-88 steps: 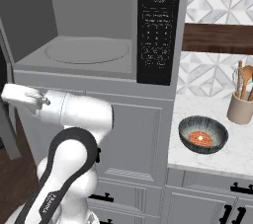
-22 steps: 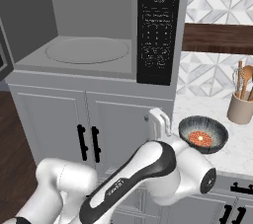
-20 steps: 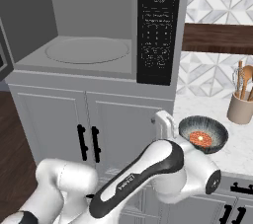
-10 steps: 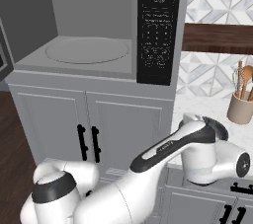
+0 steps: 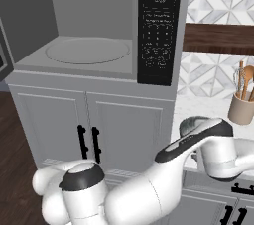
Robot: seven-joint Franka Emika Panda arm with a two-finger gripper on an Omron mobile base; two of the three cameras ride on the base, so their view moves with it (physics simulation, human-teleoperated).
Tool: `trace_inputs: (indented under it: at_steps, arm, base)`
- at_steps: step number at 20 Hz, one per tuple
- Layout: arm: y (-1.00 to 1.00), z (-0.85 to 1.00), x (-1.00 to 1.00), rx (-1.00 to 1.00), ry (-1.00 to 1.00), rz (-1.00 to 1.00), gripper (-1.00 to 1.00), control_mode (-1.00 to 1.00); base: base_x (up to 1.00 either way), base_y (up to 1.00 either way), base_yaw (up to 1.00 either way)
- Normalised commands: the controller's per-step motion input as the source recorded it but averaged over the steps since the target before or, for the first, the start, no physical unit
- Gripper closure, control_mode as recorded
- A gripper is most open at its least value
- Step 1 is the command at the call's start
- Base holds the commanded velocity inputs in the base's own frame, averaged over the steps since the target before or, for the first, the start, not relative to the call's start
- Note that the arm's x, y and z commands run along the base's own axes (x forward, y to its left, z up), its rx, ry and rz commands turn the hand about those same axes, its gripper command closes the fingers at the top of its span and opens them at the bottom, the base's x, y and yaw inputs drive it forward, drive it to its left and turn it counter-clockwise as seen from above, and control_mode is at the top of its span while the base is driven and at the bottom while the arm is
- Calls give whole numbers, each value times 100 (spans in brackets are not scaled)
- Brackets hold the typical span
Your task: Open the microwave, place the bowl with waffle inside the microwave, then close the microwave door and turn it on.
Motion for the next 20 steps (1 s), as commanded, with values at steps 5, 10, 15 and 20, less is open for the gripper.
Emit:
trace_inputs:
  at_steps: [5, 10, 15, 20]
  arm:
    - [0, -46, 33, -1, 18, -1, -100, -100]
    - [-24, -42, 53, 0, 11, -26, -100, -100]
    - [-62, -36, 44, 0, 21, -51, -100, -100]
    - [-41, -21, 23, 11, 14, -13, -100, -100]
  base:
    - [0, 0, 0]
    - [0, 0, 0]
    - [0, 0, 0]
    - [0, 0, 0]
